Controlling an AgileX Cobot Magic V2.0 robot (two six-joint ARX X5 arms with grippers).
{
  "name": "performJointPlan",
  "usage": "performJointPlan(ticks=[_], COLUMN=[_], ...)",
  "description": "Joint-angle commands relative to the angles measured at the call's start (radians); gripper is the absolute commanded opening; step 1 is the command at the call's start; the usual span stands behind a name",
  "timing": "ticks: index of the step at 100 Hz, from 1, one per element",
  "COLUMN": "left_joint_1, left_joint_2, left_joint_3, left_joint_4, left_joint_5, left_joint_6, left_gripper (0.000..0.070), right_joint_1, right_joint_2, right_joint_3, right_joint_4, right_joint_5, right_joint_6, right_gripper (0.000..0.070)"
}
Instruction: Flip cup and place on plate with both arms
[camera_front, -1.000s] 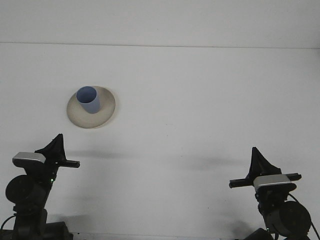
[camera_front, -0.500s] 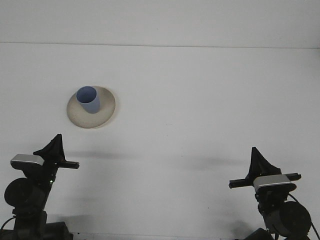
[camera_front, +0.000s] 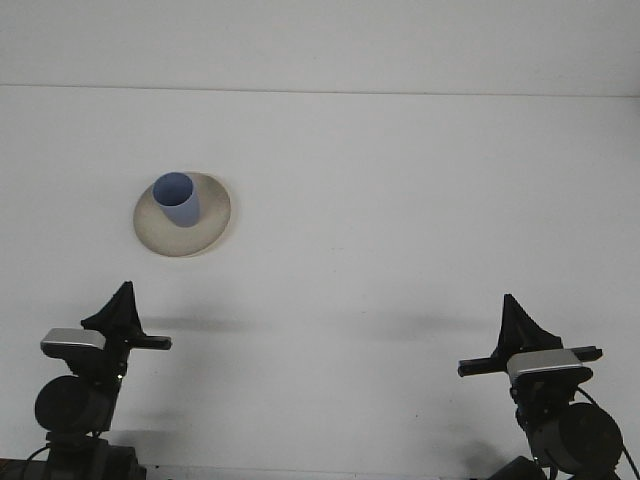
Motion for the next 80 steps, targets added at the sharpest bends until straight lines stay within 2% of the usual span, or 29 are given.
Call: performJointPlan(ticks=[1, 31, 80], left_joint_1=[-0.015, -0.016, -0.016], left_joint_2=[-0.029, -0.207, -0.201], left_joint_3=[-0.029, -0.174, -0.200], left_joint_4=[0.011, 0.001, 0.004], left_joint_5=[-0.018, -0.018, -0.017], left_joint_6=[0.000, 0.002, 0.005], left_gripper=[0.0012, 0.0012, 0.0012], right_joint_1=[0.005, 0.005, 0.005], right_joint_2=[0.000, 0.000, 0.000], right_joint_3=[0.003, 0.003, 0.003], right_joint_4=[0.010, 0.011, 0.014], right_joint_5=[0.000, 0.000, 0.000], right_joint_6=[-0.003, -0.003, -0.003], right_gripper=[0.0001, 0.0001, 0.0001])
